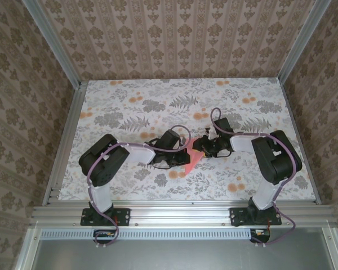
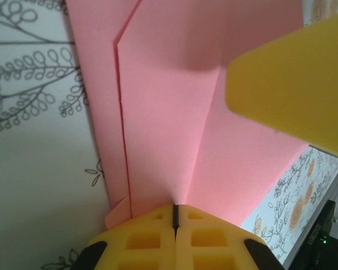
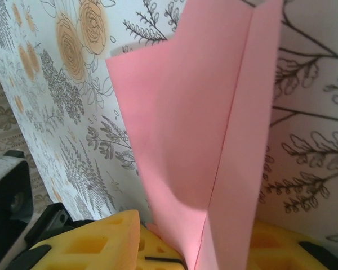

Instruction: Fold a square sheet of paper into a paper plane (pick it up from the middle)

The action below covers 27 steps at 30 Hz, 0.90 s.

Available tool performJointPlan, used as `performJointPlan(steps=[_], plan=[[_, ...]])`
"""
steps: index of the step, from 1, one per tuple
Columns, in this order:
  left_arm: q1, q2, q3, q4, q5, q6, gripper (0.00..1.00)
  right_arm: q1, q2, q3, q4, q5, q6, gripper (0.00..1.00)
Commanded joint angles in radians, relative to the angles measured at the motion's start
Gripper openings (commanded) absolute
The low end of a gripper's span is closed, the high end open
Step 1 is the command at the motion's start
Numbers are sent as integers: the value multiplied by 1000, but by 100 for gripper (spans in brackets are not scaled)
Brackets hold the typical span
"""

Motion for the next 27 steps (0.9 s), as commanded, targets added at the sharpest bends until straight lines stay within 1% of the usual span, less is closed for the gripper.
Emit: performJointPlan(steps=[1, 4, 11, 14, 15, 17, 19, 20, 23, 26, 27], plan=[[4, 18, -69, -96, 16, -27, 2, 10, 54, 7, 75, -32, -5, 34], [14, 1, -84, -70, 23, -38, 2, 11, 62, 3, 91, -38, -12, 29], [29, -57, -104, -54, 24, -46, 4, 9, 20, 3, 82, -50, -19, 11], [33, -104, -116, -45, 16, -51, 8, 9, -17, 16, 30, -40, -40, 7], [34, -127, -122, -46, 10, -51, 11, 9, -32, 23, 0, -33, -52, 6], [35, -184, -133, -46, -9, -49, 15, 9, -66, 41, -66, -13, -86, 5], [37, -260, -147, -65, -45, -43, 20, 8, -105, 73, -174, 25, -139, 4], [37, -296, -152, -83, -69, -38, 21, 10, -124, 94, -227, 52, -166, 4], [42, -434, -172, -184, -184, -19, 24, 11, -187, 179, -454, 168, -282, 4], [51, -580, -206, -310, -324, -13, 28, 17, -240, 290, -690, 325, -394, 4], [59, -631, -221, -344, -358, -14, 29, 27, -251, 336, -771, 409, -427, 4]])
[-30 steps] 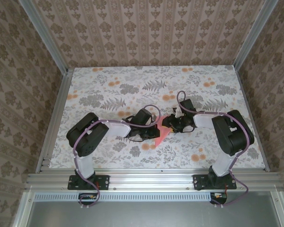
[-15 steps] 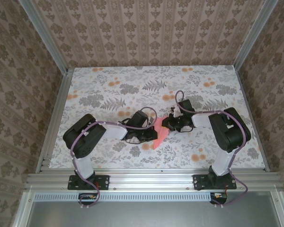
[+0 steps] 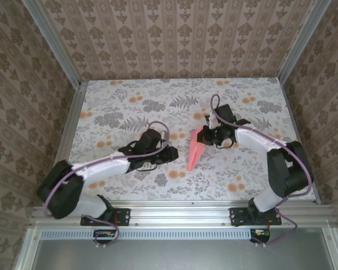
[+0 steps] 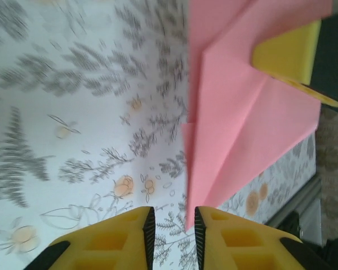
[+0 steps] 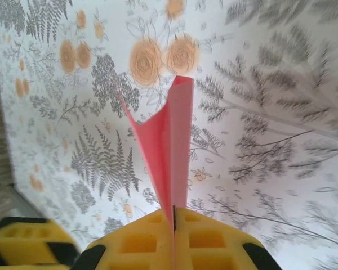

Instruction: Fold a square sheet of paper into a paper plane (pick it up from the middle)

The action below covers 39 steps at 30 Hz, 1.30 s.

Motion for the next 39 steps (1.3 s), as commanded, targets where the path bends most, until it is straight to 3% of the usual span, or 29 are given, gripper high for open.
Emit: performJointPlan(steps=[1, 4, 7, 11, 15, 23, 28, 34, 37, 39], plan=[[27, -134, -53, -190, -186, 16, 30, 35, -57, 139, -388, 306, -180, 4], [69, -236, -96, -245, -224, 3, 32, 116, -30, 278, -609, 656, -239, 5], [100, -309, -130, -263, -239, -8, 33, 182, 56, 392, -770, 881, -246, 3], [116, -384, -145, -298, -272, -9, 34, 269, 193, 443, -825, 1012, -232, 2], [119, -457, -148, -351, -317, -15, 34, 373, 341, 497, -824, 1047, -182, 5], [122, -662, -222, -420, -370, -64, 37, 543, 623, 696, -834, 1001, -55, 11], [124, -742, -255, -459, -370, -83, 39, 574, 682, 725, -772, 837, -19, 16], [124, -760, -257, -473, -342, -69, 41, 578, 601, 678, -681, 676, -22, 44], [125, -746, -256, -466, -327, -59, 42, 573, 520, 647, -642, 611, -48, 50], [125, -730, -256, -453, -311, -53, 42, 563, 453, 610, -613, 579, -54, 59]])
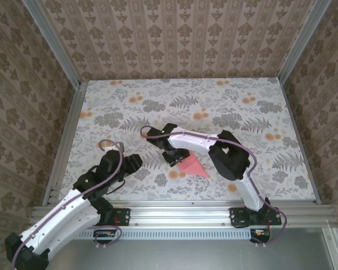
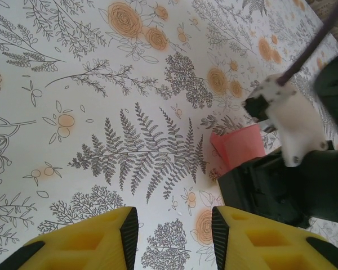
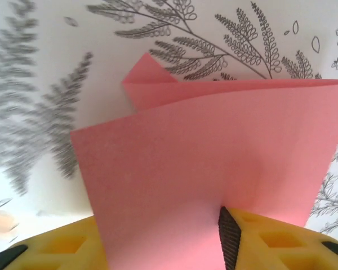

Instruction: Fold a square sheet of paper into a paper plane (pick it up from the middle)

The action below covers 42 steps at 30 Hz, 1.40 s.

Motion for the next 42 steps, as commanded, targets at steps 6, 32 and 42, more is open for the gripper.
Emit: performJointPlan(steps=[6, 32, 42], plan=[[7, 103, 14, 43, 91, 49, 43, -76, -374, -226, 160, -188, -39, 70], [-258, 757, 292, 239, 74, 30, 40, -446, -474, -734, 545, -896, -150, 7], [-259, 771, 307, 220, 67, 21, 40, -489, -406, -732, 578, -855, -174, 6]])
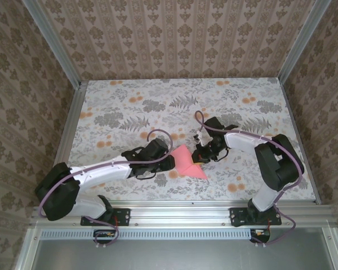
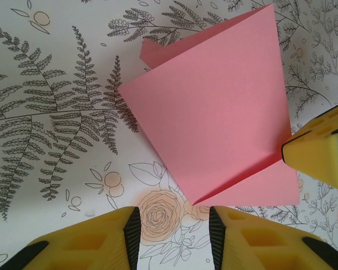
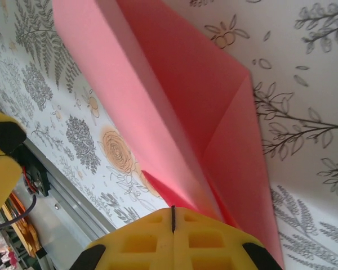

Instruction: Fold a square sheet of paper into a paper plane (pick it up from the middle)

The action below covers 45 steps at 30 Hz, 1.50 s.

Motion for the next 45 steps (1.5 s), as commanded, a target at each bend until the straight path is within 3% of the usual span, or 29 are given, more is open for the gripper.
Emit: performJointPlan(steps=[1, 16, 19, 22, 28, 37, 45], plan=[[-8, 8, 37, -6, -15, -12, 39, -14, 51, 0, 15, 8, -33, 6], [-10, 152, 104, 46, 59, -63, 47, -100, 150, -78, 153, -52, -7, 7], [-11, 204, 118, 63, 69, -110, 56, -113, 152, -99, 177, -57, -2, 7], [-20, 251, 134, 71, 76, -150, 57, -127, 147, -110, 189, -64, 3, 8], [-43, 283, 135, 74, 32, -235, 58, -144, 144, -123, 205, -72, 9, 9], [-47, 354, 118, 233, 83, -274, 54, -152, 150, -128, 215, -80, 12, 10], [-47, 370, 128, 275, 85, -283, 50, -155, 152, -131, 218, -81, 15, 10]])
